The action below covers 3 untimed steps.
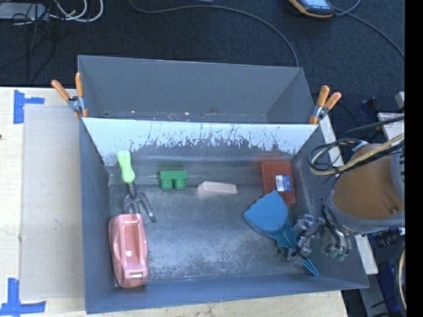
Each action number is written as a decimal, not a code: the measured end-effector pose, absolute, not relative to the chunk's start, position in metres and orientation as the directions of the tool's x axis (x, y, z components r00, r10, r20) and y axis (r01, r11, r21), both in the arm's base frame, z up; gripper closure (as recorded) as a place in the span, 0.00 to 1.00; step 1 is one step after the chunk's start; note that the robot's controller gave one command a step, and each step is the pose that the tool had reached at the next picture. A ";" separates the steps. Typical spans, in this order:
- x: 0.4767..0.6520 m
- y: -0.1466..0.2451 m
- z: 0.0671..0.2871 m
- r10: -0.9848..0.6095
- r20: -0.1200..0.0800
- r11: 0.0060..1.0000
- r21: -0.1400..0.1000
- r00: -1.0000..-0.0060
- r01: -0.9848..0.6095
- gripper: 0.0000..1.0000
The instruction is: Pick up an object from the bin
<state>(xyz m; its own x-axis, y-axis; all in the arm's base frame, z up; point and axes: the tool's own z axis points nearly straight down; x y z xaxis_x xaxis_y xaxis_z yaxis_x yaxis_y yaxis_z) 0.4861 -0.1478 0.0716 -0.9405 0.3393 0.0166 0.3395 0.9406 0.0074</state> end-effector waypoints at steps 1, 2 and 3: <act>0.487 -0.147 0.073 0.339 0.015 0.941 0.009 -0.941 0.339 1.00; 0.486 -0.145 0.077 0.339 0.023 0.941 0.012 -0.941 0.339 1.00; 0.484 -0.146 0.103 0.336 0.023 0.942 0.008 -0.942 0.336 1.00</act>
Offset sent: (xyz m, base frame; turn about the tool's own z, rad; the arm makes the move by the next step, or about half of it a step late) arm -0.0001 0.0001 0.0967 0.0000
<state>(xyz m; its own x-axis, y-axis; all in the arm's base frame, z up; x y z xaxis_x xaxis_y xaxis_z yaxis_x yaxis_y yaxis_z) 0.4844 -0.1464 0.1031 -0.9416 0.3359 0.0225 0.3361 0.9418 0.0085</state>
